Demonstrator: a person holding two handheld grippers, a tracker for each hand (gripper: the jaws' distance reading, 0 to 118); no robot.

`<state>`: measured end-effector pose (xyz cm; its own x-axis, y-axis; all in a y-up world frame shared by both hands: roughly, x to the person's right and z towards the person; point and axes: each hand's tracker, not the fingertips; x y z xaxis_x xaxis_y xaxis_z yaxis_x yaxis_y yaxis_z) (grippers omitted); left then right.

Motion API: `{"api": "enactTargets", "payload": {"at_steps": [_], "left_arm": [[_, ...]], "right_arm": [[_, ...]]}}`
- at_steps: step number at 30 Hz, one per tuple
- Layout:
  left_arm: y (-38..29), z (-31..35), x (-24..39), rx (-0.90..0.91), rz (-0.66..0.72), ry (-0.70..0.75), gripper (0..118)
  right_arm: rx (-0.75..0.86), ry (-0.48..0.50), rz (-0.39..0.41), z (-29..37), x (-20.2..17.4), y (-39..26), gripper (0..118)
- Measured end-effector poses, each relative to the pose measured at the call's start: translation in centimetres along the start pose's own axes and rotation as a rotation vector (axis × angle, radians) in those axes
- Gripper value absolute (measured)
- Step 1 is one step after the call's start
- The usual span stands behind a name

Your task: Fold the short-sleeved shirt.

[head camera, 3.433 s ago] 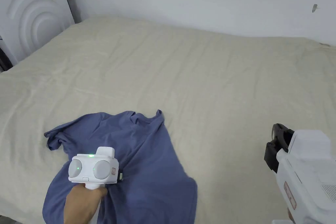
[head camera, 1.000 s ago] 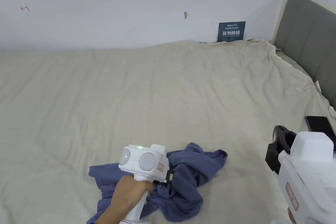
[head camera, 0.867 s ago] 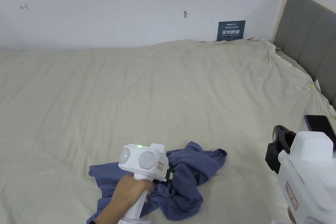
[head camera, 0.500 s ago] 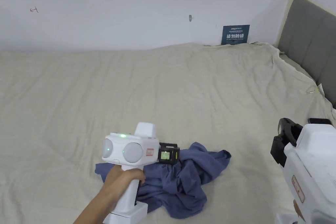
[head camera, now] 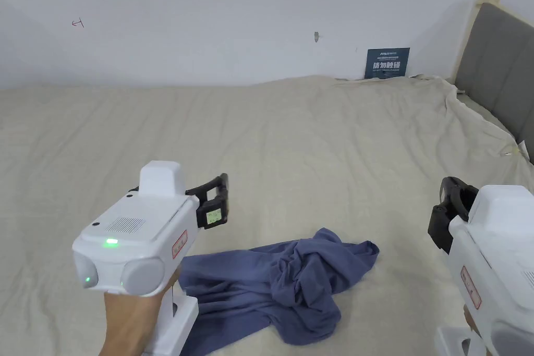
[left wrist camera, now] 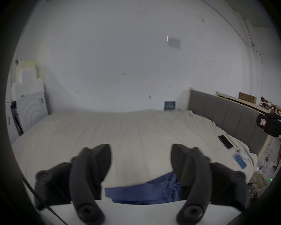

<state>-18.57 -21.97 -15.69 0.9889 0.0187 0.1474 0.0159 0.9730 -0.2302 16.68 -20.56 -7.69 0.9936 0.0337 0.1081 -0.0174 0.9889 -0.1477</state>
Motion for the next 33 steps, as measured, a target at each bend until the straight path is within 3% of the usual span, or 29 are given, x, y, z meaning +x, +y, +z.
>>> {"api": "enactTargets", "payload": {"at_steps": [2,5,7,21,33], "left_arm": [[-0.5,0.7,-0.4,0.033,-0.010,0.051,60],[-1.4,1.5,-1.0,0.064,-0.021,0.091,11],[-2.0,1.6,-1.6,0.074,-0.039,0.123,0],[-2.9,1.6,-3.4,0.038,-0.042,0.159,0],[-9.0,-2.1,-5.0,-0.513,0.103,0.096,0]], "right_arm": [[0.002,0.004,0.002,0.1,-0.2,0.0,1],[0.003,0.008,0.005,0.0,-0.2,-0.1,1],[0.004,0.010,0.006,0.0,-0.3,-0.2,1],[0.007,0.015,0.016,0.4,-1.3,0.4,1],[-0.018,0.025,0.014,-0.2,-1.4,-0.4,1]]}}
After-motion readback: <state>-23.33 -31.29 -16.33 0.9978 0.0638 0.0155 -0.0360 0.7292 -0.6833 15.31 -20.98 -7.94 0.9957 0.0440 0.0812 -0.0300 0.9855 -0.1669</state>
